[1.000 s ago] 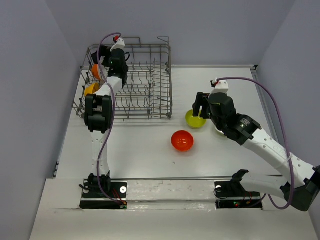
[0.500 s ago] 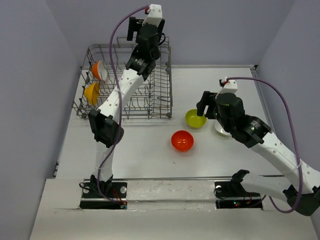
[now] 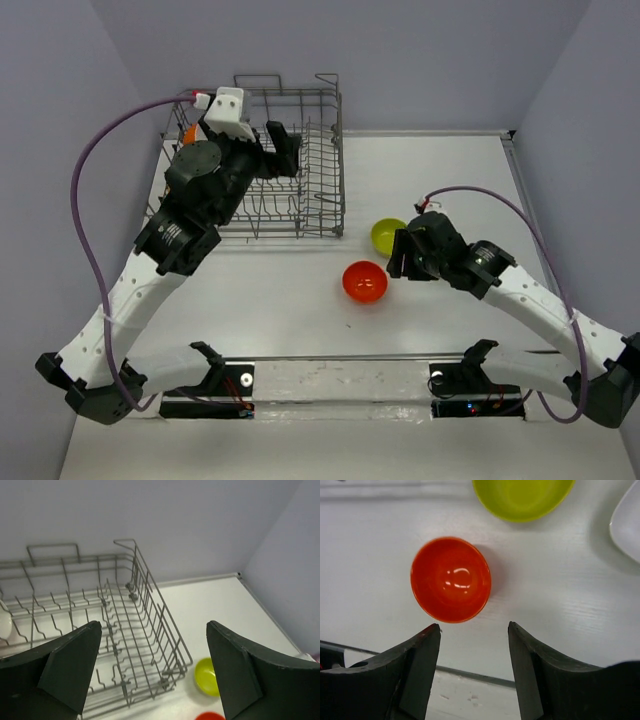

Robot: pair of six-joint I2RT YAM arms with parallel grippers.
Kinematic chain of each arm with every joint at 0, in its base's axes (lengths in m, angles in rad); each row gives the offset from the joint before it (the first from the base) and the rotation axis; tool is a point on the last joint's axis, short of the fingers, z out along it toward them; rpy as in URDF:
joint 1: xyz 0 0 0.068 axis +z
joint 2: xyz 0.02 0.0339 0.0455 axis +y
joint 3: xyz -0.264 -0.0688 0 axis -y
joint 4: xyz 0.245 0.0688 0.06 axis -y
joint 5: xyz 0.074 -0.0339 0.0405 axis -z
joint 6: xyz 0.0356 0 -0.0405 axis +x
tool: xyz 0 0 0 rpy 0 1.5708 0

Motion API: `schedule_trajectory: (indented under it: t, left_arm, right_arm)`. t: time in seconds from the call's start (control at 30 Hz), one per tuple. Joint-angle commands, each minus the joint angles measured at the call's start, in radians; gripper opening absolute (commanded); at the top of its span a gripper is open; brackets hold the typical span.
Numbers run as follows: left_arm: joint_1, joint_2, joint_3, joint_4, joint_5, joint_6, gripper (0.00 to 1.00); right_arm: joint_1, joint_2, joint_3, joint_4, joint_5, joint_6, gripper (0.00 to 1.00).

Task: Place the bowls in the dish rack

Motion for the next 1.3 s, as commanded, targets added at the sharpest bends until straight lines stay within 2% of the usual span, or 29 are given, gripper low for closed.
schedule_trajectory:
  t: [0.0,0.13,0.43,0.73,1.27]
  left_arm:
    - [-0.005,-0.095,-0.124,-0.01,0.074,-0.066,0.95]
    - [-0.005,-0.186,-0.189,-0.008,0.069,-0.057,0.95]
    - [-0.005,-0.267,-0.269,-0.007,0.062,-0.034,0.96]
    - [-0.007,-0.275,-0.28,-0.013,0.051,-0.023,0.96]
    - [-0.007,-0.253,-0.284,-0.021,0.045,-0.01,0.96]
  right_arm:
    - [0.009,0.048,-0.083,-0.001,-0.157,0.056,0.61]
    - [0.009,0.1,-0.183,0.1,-0.194,0.086,0.59]
    - [0.009,0.221,-0.207,0.218,-0.162,0.108,0.57]
    - [0.009,0.235,-0.177,0.224,-0.091,0.122,0.57]
    - [0.009,0.197,-0.126,0.221,-0.094,0.129,0.59]
